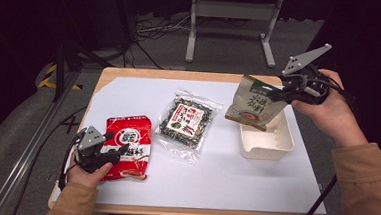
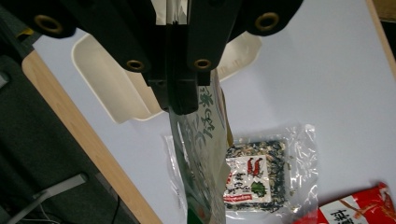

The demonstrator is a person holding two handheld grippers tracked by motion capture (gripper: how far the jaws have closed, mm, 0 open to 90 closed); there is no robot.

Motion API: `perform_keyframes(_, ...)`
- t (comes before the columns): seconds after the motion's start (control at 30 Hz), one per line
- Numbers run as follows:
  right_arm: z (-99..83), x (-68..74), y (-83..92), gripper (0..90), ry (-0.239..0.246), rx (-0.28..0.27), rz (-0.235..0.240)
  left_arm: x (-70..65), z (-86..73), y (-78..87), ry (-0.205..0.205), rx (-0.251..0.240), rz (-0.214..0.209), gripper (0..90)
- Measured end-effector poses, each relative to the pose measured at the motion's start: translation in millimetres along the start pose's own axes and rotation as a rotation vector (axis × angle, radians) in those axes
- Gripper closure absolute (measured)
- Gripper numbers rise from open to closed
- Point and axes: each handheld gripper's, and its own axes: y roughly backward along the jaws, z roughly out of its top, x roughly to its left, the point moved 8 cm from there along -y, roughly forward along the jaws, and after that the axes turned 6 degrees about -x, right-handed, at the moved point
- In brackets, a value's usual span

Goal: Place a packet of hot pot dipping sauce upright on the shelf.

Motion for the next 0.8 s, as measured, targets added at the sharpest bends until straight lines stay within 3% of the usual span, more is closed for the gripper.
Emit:
perform_keyframes(0.13, 1.3, -8.9, -1.1, 89.5, 0.029, 0.001, -0.029, 3.1, -2.8, 3.6, 0.009, 0.005, 0.013, 32.5)
perform_keyframes(0.47, 2.5, -26.1, -6.1, 89.5, 0.072, -0.013, -0.046, 3.3, -2.9, 2.7, 0.011, 0.004, 0.010, 32.4)
perform_keyframes(0.8, -0.9, -48.3, -7.3, 89.5, 0.039, -0.014, -0.027, 3.5, -3.3, 2.7, 0.006, 0.008, 0.011, 32.3)
